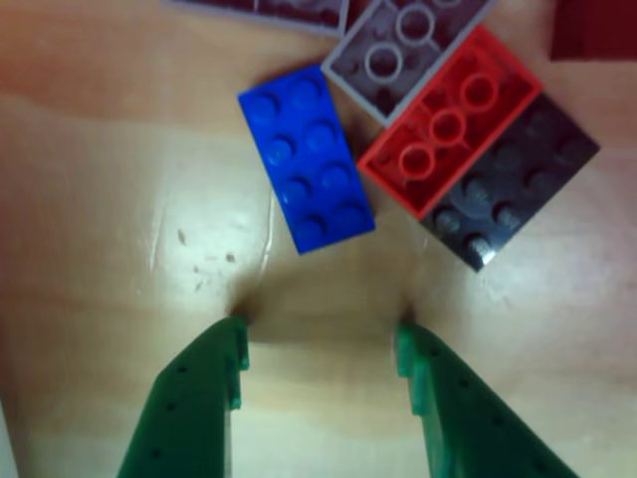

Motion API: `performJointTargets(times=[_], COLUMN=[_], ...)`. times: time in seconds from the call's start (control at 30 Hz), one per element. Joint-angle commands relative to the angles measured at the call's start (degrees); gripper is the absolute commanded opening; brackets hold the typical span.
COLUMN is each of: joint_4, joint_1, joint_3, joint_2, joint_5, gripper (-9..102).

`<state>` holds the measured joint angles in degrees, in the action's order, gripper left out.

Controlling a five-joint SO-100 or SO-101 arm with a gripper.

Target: Put all lego bricks in the bin.

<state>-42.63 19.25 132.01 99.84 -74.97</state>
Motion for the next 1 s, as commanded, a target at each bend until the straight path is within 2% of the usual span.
performJointTargets(times=[0.0, 0.23, 0.33, 0.4, 0.5, 0.6, 0.83, 0.97], joint_4=[3.1, 4.7, 4.8, 4.7, 5.4, 5.0, -9.0, -16.1], joint_1=[-0.8, -1.0, -0.5, 0.0, 0.1, 0.6, 3.0, 1.9], joint_3=[-5.3, -10.1, -10.4, -9.8, -7.3, -3.0, -3.3, -15.1], joint_2=[-3.2, -7.2, -7.7, -7.6, -5.0, 4.4, 38.7, 41.8], joint_5=[-1.1, -2.8, -3.9, -4.3, -4.7, -2.3, 6.2, 9.0], gripper=[16, 16, 10, 2, 0, 0, 0, 0])
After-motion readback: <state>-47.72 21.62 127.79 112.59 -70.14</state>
